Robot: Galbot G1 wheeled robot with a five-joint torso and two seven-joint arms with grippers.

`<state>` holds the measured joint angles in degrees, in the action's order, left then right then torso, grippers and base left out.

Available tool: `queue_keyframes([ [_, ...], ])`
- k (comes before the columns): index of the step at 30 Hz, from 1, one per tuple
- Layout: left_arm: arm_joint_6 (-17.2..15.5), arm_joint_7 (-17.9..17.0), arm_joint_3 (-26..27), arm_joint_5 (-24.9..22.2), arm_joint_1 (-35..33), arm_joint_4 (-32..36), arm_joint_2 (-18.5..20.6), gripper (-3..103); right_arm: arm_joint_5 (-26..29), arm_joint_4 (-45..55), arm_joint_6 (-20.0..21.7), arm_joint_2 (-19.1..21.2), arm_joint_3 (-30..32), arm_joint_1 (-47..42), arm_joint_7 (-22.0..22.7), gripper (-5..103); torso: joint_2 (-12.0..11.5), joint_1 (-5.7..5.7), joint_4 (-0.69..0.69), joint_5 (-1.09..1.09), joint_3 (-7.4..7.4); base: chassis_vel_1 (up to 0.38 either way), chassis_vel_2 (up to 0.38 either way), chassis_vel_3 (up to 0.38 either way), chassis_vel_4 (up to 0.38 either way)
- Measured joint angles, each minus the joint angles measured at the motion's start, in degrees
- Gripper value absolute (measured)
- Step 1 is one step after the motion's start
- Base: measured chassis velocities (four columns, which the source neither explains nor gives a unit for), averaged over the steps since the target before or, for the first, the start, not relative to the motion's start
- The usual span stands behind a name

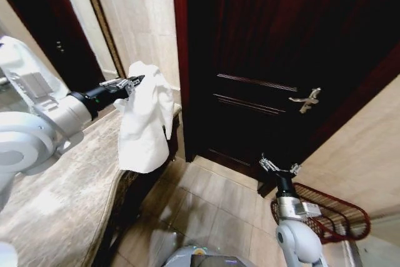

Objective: Discard the used towel into the hamper.

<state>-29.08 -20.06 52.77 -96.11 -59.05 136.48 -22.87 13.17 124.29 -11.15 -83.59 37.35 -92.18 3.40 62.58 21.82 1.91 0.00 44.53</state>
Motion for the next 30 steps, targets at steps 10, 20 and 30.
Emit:
queue_keyframes([
  [10,-0.56,0.25,-0.19,0.01,-0.12,0.27,-0.45,1,-0.05,-0.56,-0.37,-0.02,0.18,-0.05,0.33,100,0.0,0.01,-0.01,0.0,0.01,-0.101,-0.104,-0.099,-0.101],
  [20,-1.43,1.76,-1.32,2.03,-1.09,0.7,-2.94,1,0.03,-0.7,-0.38,0.17,0.37,0.13,0.42,100,0.0,0.0,0.0,-0.01,0.0,-0.124,-0.133,-0.125,-0.123],
  [30,-2.11,3.56,-1.59,3.12,-1.46,0.58,-3.79,1,-0.1,-1.18,-0.37,0.06,0.29,0.43,0.34,100,-0.01,0.0,0.0,0.02,0.0,-0.13,-0.123,-0.122,-0.123],
])
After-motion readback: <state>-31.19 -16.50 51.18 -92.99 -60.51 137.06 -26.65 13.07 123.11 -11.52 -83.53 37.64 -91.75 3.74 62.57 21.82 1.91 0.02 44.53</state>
